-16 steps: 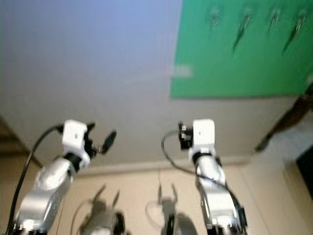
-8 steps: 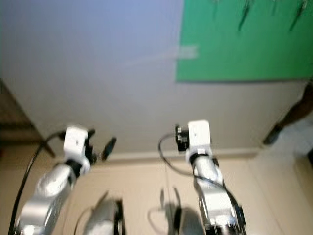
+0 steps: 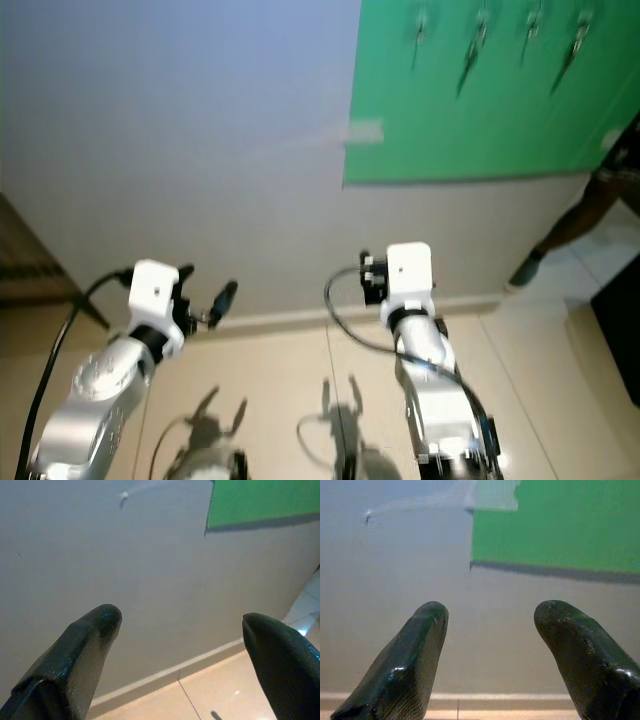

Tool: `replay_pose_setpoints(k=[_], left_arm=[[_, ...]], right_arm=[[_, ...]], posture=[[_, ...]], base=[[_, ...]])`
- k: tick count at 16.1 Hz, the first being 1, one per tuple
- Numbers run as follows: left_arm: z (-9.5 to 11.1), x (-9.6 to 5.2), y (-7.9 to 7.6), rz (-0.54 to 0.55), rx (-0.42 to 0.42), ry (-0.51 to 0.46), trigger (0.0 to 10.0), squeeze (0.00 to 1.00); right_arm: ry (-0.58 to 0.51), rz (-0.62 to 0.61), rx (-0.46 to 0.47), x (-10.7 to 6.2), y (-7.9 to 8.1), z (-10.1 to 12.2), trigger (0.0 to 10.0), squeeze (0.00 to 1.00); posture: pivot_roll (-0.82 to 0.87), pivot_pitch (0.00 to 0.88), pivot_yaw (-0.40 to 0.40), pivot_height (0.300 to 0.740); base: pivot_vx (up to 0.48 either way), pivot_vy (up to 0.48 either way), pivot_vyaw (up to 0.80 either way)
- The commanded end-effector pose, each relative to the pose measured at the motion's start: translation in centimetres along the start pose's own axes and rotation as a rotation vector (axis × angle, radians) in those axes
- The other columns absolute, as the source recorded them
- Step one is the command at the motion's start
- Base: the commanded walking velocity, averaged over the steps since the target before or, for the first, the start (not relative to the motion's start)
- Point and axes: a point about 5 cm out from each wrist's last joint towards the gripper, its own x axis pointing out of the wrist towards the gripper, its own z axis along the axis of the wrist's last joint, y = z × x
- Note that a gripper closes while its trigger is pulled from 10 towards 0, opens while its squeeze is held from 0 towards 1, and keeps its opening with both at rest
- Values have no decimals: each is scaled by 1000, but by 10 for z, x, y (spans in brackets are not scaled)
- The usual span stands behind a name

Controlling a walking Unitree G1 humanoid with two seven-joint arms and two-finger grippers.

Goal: Hang keys on a hook

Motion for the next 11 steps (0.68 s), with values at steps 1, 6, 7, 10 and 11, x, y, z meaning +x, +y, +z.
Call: replay_pose_setpoints(k=[1, 6, 7, 10, 11], left_arm=[[4, 0, 0, 2, 14, -16, 10000, 0], [4, 2, 2, 3, 31, -18, 10000, 0], [4, 2, 2, 2, 31, -18, 10000, 0], [4, 3, 2, 4, 32, -19, 10000, 0], [4, 3, 2, 4, 36, -22, 10000, 0]], right_arm=[[-13, -16, 12, 2, -3, 3, 10000, 0], [-23, -26, 18, 3, -3, 5, 10000, 0], [-24, -28, 21, 3, -4, 5, 10000, 0], [-28, -29, 18, 2, -3, 5, 10000, 0], [-29, -29, 17, 2, -3, 5, 10000, 0]], posture=[[15, 0, 4, 740], [14, 0, 8, 740], [14, 0, 8, 740], [12, 0, 7, 740], [12, 0, 6, 740]], base=[[0, 0, 0], [0, 0, 0], [0, 0, 0], [0, 0, 0], [0, 0, 0]])
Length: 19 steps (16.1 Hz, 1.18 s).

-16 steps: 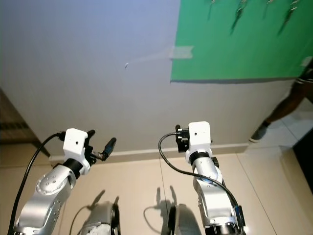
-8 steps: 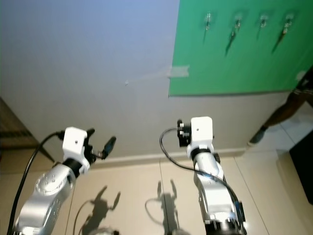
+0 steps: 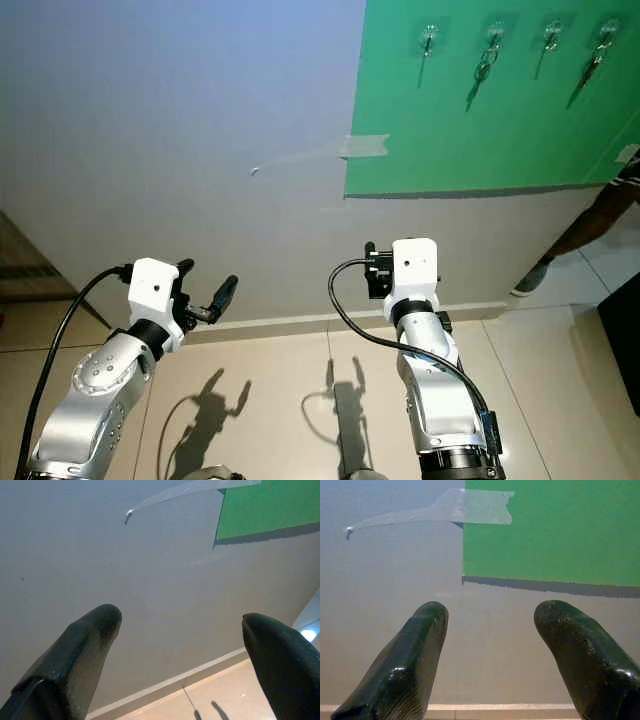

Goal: Hang keys on a hook

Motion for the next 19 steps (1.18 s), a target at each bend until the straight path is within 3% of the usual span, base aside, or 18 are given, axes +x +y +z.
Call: replay_pose_setpoints(k=[1, 7, 9, 12, 19], left_arm=[[2, 1, 1, 4, 15, -7, 10000, 0], [4, 3, 0, -5, 14, -18, 10000, 0], [4, 3, 0, -7, 12, -14, 10000, 0], [5, 4, 0, -9, 15, -15, 10000, 0], [8, 6, 2, 0, 27, -25, 10000, 0]], right_arm=[[-10, -5, 10, 1, -1, 1, 10000, 0], [-31, -23, 17, 3, -4, 7, 10000, 0], [5, -56, -23, 4, -5, 3, 10000, 0], [-48, -21, 8, 3, -2, 11, 10000, 0], [-28, -7, -1, 5, 0, 9, 10000, 0]], posture=[[12, 0, 6, 740], [2, 0, 13, 740], [-1, 0, 17, 740], [-1, 0, 19, 740], [1, 0, 18, 740]], base=[[0, 0, 0], [0, 0, 0], [0, 0, 0], [0, 0, -183], [0, 0, 0]])
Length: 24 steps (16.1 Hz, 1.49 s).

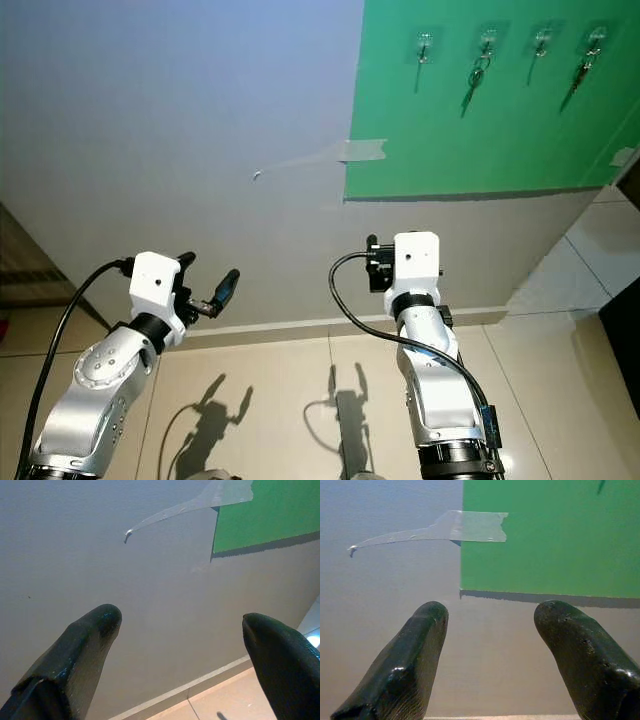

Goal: Hang keys on a hook

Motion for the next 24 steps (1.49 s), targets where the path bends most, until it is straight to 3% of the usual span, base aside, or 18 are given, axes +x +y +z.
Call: replay_pose_setpoints(k=[1, 3, 13, 24], left_arm=[[1, 2, 2, 6, 14, -2, 10000, 0], [4, 1, 4, 3, 39, -12, 10000, 0], [3, 3, 10, 46, 4, -11, 10000, 0], [2, 4, 3, 20, 4, -4, 10000, 0]], right_arm=[[6, -3, -9, 1, 1, 1, 10000, 0], [6, 10, 0, -1, 3, 0, 10000, 0], [-60, 62, -24, -5, 9, 3, 10000, 0], [-43, 38, 24, -4, 7, 3, 10000, 0]], posture=[[0, 0, 19, 740], [-1, 0, 22, 740], [-1, 0, 23, 740], [-4, 0, 21, 740]], base=[[0, 0, 0], [0, -236, 0], [31, -443, 0], [0, 0, -537]])
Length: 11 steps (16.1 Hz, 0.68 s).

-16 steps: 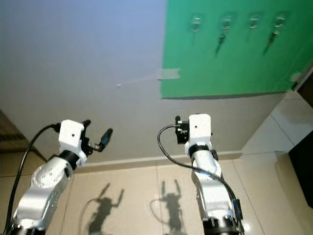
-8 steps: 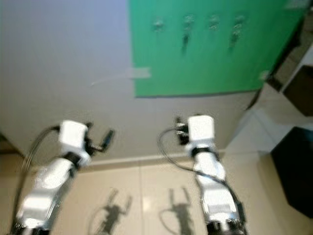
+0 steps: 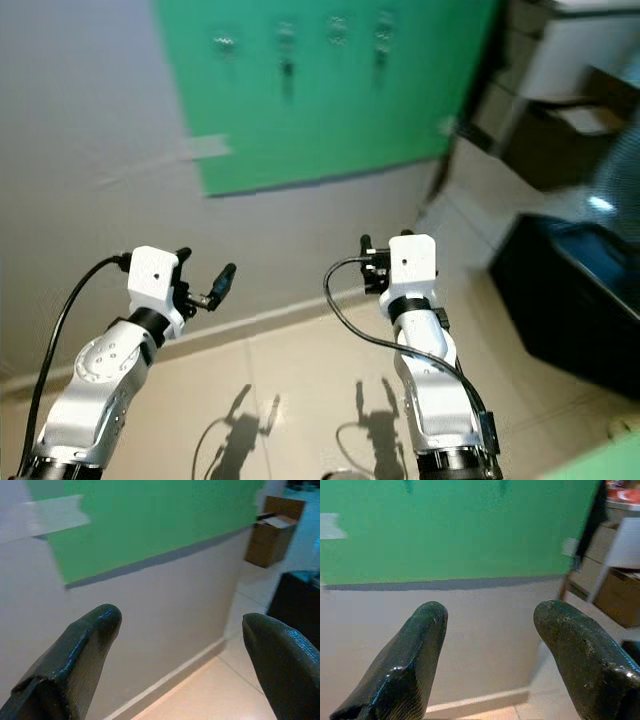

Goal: Hang keys on a hook

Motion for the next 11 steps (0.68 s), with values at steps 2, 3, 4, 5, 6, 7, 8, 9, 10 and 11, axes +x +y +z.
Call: replay_pose_setpoints(k=[2, 3, 4, 5, 6, 7, 8, 9, 10, 11], left_arm=[[2, 1, -2, -23, 2, -5, 10000, 0], [2, 1, -3, -27, 5, -6, 10000, 0], [3, 2, -4, -41, 5, -16, 10000, 0], [5, 2, -4, -45, 5, -24, 10000, 0], [6, 3, -4, -59, 10, -29, 10000, 0], [6, 3, -4, -65, 11, -33, 10000, 0], [8, 4, -2, -67, 22, -44, 10000, 0], [9, 4, -1, -67, 27, -47, 10000, 0], [10, 4, -1, -80, 43, -56, 10000, 0], [11, 4, -1, -98, 53, -63, 10000, 0]], right_arm=[[2, -6, 19, 1, 1, 2, 10000, 0], [5, -8, 19, 2, 1, 1, 10000, 0], [8, -10, 19, 2, 1, 1, 10000, 0], [9, -12, 19, 3, 1, 1, 10000, 0], [13, -16, 19, 3, 1, 0, 10000, 0], [15, -16, 21, 3, 1, 0, 10000, 0], [18, -15, 21, 2, 1, -1, 10000, 0], [19, -15, 21, 2, 1, -1, 10000, 0], [23, -16, 19, 1, 1, -3, 10000, 0], [25, -16, 17, 1, 1, -3, 10000, 0]], posture=[[-6, 0, 20, 740], [-8, 0, 25, 740], [-8, 0, 27, 740], [-8, 0, 27, 740], [-7, 0, 28, 740], [-7, 0, 28, 740], [-7, 0, 28, 740], [-7, 0, 28, 740], [-10, 0, 30, 740], [-12, 0, 31, 740]], base=[[0, 0, -691], [0, 0, -688], [0, 0, -694], [0, 0, -694], [0, 0, -675], [0, 0, -675], [0, 0, -663], [0, 0, -663], [0, -480, -656], [0, -480, -656]])
